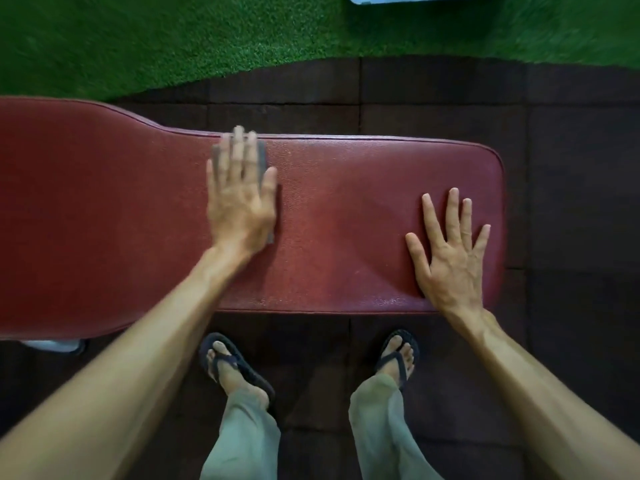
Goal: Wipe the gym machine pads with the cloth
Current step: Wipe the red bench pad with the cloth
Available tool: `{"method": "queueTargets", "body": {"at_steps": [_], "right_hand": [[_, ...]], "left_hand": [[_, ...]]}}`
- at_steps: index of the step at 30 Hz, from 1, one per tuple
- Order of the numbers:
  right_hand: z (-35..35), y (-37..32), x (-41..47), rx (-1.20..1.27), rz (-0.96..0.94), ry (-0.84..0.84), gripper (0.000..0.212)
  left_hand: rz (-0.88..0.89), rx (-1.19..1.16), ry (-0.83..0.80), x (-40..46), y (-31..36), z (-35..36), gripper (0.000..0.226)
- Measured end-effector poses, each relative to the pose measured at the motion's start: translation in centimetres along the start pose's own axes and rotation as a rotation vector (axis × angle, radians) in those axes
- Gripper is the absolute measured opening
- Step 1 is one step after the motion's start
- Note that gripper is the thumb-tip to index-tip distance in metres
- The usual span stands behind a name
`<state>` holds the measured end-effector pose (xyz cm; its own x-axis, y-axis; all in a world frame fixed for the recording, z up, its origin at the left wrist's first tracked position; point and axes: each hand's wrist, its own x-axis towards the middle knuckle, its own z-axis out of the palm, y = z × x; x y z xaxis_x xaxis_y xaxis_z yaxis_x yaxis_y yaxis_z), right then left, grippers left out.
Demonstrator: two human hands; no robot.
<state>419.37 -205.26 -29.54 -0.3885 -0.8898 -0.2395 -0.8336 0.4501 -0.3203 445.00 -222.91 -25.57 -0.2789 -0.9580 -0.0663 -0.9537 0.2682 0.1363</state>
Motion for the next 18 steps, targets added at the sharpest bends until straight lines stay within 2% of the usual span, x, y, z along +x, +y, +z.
{"method": "queueTargets", "body": {"at_steps": [3, 6, 9, 11, 13, 15, 18], "right_hand": [[0.4, 0.4, -0.5, -0.026, -0.03, 0.014, 0.064], [0.7, 0.3, -0.6, -0.018, -0.02, 0.027, 0.063], [0.6, 0.8, -0.6, -0.029, -0.043, 0.032, 0.062], [0.6, 1.2, -0.6, -0.029, -0.041, 0.042, 0.06], [0.6, 1.3, -0.6, -0.022, -0.035, 0.05, 0.059], [0.6, 1.3, -0.6, -0.015, -0.038, 0.057, 0.059], [0.9, 1.3, -0.7, -0.036, -0.036, 0.071, 0.06]], "left_hand": [[-0.041, 0.023, -0.011, -7.3, 1.0, 0.6, 0.065], [0.142, 0.035, -0.098, -12.6, 7.6, 2.7, 0.066], [0.41, -0.026, -0.112, -9.5, 13.6, 4.4, 0.06], [0.441, -0.041, -0.081, -4.8, 14.6, 4.4, 0.058], [0.346, 0.014, -0.061, -1.1, 12.4, 3.7, 0.059], [0.143, 0.04, -0.033, 0.4, 8.2, 2.6, 0.061], [-0.089, -0.041, 0.015, -3.1, 2.9, 1.0, 0.064]]}}
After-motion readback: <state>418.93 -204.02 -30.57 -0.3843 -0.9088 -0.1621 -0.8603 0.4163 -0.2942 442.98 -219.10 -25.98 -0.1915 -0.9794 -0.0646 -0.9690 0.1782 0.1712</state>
